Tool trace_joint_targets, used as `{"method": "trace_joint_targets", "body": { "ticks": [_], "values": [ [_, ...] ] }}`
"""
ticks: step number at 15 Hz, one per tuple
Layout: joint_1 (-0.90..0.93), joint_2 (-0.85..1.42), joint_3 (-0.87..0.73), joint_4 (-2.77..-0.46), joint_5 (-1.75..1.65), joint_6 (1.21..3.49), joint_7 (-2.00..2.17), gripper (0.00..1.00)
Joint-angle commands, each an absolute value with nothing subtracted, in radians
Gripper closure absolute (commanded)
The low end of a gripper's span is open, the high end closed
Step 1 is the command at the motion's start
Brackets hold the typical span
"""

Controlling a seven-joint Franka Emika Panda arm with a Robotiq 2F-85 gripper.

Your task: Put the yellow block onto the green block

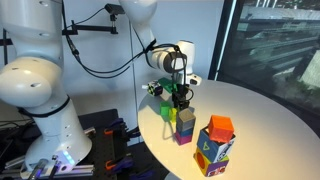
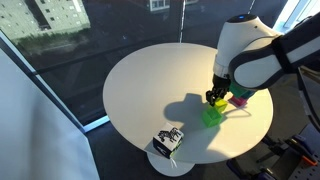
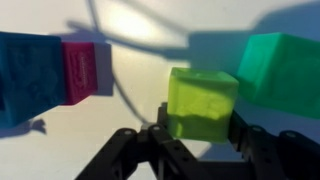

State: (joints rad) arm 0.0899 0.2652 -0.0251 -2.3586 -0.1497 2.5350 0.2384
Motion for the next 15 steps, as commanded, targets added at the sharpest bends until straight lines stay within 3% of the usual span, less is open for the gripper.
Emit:
{"method": "trace_joint_targets", "body": {
  "ticks": [1,15],
  "values": [
    [0.103,0.258,-0.042,-2.341,-0.181,2.524,0.281,0.68],
    [0.093,0.145,-0.03,-2.347,-0.168,2.463,0.264,0.69]
  ]
}}
